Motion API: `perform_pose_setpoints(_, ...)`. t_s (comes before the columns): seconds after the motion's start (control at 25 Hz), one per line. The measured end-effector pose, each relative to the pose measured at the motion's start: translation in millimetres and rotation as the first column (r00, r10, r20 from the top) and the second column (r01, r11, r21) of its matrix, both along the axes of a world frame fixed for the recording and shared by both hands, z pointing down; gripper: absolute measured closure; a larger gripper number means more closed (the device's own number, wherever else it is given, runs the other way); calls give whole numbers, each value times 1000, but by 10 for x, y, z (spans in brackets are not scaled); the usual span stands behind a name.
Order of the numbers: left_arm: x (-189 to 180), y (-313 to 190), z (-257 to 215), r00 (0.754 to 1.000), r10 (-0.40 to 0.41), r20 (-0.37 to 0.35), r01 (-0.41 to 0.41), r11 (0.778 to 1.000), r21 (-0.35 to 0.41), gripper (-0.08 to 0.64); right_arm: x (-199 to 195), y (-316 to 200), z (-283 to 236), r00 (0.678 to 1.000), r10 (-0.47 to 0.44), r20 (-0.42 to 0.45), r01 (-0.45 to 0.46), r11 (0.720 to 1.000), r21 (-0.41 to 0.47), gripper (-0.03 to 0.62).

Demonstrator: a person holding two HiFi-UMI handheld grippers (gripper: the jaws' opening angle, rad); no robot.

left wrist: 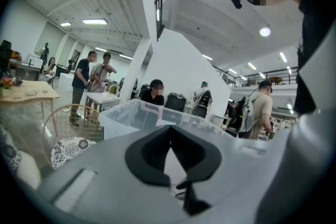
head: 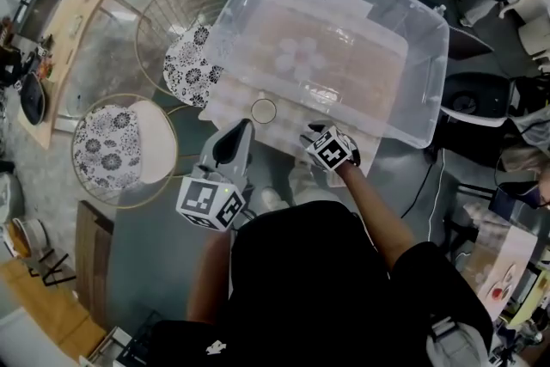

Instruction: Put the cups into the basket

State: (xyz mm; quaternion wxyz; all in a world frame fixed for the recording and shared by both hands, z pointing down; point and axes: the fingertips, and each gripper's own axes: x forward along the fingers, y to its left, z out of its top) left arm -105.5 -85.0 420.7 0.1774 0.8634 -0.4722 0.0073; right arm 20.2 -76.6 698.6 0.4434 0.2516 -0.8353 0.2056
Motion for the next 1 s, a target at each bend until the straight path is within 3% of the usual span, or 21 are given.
perform_pose_setpoints(0.16, 27, -3, 41, 1000, 3, 6, -3, 1000, -15, 555, -21, 26, 168, 993, -94, -74, 92, 995, -29, 420)
perform_pose_setpoints(0.4, -17, -23, 54, 1000, -9, 0, 9, 1000, -21, 555, -61, -13, 212, 972, -163, -169, 160, 987, -31, 416)
perform_pose_setpoints(0.56, -40, -26, 56, 1000, -15, -6, 15, 1000, -22, 555, -53, 68, 359, 899, -302, -317, 289, 953, -89, 426)
perform_pose_setpoints(0.72, -54, -32, 55, 1000, -18, -9, 17, 1000, -19, 555, -28, 80, 474, 825, -382, -416, 359, 923, -136, 481)
perform_pose_setpoints(0.84, -68, -26, 61, 1000, -22, -11, 22, 1000, -19, 555, -11, 83, 509, 796, -411, -444, 382, 910, -158, 528)
perform_pose_setpoints(1.0, -106, -34, 65, 999, -32, -13, 31, 999, -21, 555, -17, 99, 512, 780, -438, -448, 403, 898, -176, 543)
